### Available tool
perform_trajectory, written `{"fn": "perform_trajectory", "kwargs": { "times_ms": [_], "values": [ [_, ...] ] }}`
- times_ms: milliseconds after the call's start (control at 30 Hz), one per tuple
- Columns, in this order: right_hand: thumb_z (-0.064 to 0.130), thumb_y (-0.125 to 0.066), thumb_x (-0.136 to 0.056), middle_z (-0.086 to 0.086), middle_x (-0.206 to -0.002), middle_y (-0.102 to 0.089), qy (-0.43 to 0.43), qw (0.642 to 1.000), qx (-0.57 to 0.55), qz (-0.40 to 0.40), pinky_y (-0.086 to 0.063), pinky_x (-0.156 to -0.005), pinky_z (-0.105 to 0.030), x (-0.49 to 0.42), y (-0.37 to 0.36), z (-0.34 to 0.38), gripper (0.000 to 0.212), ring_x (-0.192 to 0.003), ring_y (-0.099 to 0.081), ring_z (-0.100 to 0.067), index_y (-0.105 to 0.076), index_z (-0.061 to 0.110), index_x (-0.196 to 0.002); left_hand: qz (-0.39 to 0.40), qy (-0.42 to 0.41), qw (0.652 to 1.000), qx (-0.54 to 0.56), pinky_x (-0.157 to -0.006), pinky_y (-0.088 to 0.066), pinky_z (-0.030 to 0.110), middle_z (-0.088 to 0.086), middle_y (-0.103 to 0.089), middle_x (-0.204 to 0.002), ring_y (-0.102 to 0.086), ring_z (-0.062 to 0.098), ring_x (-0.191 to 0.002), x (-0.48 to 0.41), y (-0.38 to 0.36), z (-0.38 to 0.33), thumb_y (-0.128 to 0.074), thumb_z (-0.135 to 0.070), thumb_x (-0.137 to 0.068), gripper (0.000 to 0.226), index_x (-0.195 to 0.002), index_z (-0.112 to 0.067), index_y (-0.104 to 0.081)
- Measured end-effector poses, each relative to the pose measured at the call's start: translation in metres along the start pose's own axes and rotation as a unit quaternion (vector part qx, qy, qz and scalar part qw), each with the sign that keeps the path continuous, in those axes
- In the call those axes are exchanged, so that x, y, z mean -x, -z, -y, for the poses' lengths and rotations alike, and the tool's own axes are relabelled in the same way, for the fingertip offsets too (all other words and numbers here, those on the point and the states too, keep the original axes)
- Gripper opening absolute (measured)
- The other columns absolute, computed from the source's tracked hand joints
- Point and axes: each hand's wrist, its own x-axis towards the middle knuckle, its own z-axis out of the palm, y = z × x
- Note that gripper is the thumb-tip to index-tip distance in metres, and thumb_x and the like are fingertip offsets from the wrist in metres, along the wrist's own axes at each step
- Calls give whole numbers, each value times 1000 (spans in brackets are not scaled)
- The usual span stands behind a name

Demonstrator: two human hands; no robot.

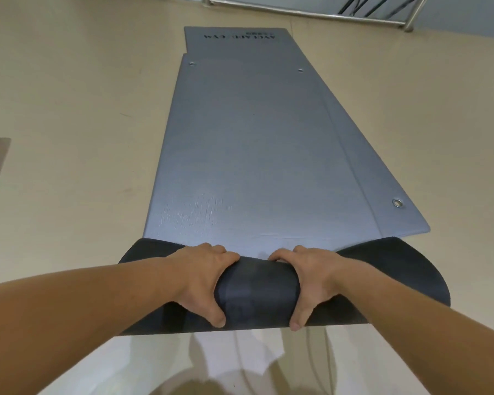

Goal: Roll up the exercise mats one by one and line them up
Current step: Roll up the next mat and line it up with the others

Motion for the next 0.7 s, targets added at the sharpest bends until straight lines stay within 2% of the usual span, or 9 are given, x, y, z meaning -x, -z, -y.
{"fn": "perform_trajectory", "kwargs": {
  "times_ms": [100, 200, 267, 400, 500, 600, 633, 700],
  "values": [
    [53, -101, -40, 26, -123, -57, 2, 995, -76, 64, -53, -101, -46, -14, 19, -6, 100, -114, -60, -14, -43, 64, -120, -56, 19, 989, -134, -108, -42, 50, -3, -38, -146, -43, 25, -130, 10, -8, -14, -71, -72, -67, 118, -159, -27, -13],
    [48, -104, -40, 25, -121, -63, -2, 989, -101, 108, -58, -96, -46, -28, 37, -5, 91, -110, -66, -16, -55, 63, -115, -43, 76, 986, -140, -109, -39, 56, 5, -32, -151, -39, 32, -136, 15, -19, -25, -72, -69, -72, 131, -162, -24, 13],
    [44, -104, -41, 23, -121, -65, -1, 986, -90, 137, -59, -96, -46, -37, 45, -1, 90, -110, -68, -19, -58, 60, -116, -45, 91, 988, -121, -103, -44, 51, 4, -39, -142, -45, 30, -128, 13, -18, -20, -73, -65, -74, 125, -160, -27, 9],
    [43, -106, -38, 21, -121, -69, -9, 984, -95, 148, -59, -97, -46, -46, 61, -5, 93, -109, -70, -19, -64, 55, -120, -59, 57, 991, -104, -80, -50, 39, -6, -52, -107, -55, 22, -97, 5, 4, 2, -73, -67, -62, 103, -145, -39, -20],
    [50, -105, -38, 18, -132, -60, -34, 991, -114, 56, -54, -104, -48, -38, 77, -10, 104, -117, -62, -17, -58, 56, -131, -20, 51, 996, -65, -82, -55, 39, -11, -59, -98, -63, 20, -89, -13, 37, 16, -77, -74, -54, 101, -139, -48, -29],
    [68, -95, -46, 13, -140, -43, -38, 993, 3, -110, -46, -107, -48, -20, 89, 2, 122, -129, -46, -20, -35, 53, -151, 43, 54, 998, -1, -94, -54, 41, -19, -61, -109, -63, 18, -101, -33, 64, 32, -85, -71, -54, 104, -141, -57, -31],
    [72, -90, -52, 11, -141, -43, -39, 987, 43, -153, -47, -105, -47, -11, 88, 9, 118, -131, -46, -20, -32, 51, -153, 58, 53, 997, 20, -97, -53, 42, -20, -61, -115, -62, 18, -106, -39, 69, 37, -88, -68, -54, 104, -141, -59, -33],
    [68, -79, -74, 9, -146, -44, -43, 976, 81, -200, -47, -104, -44, 4, 73, 25, 95, -132, -47, -21, -30, 50, -153, 78, 44, 994, 63, -103, -51, 43, -23, -61, -122, -61, 16, -113, -50, 75, 47, -95, -61, -53, 101, -138, -59, -41]
  ]
}}
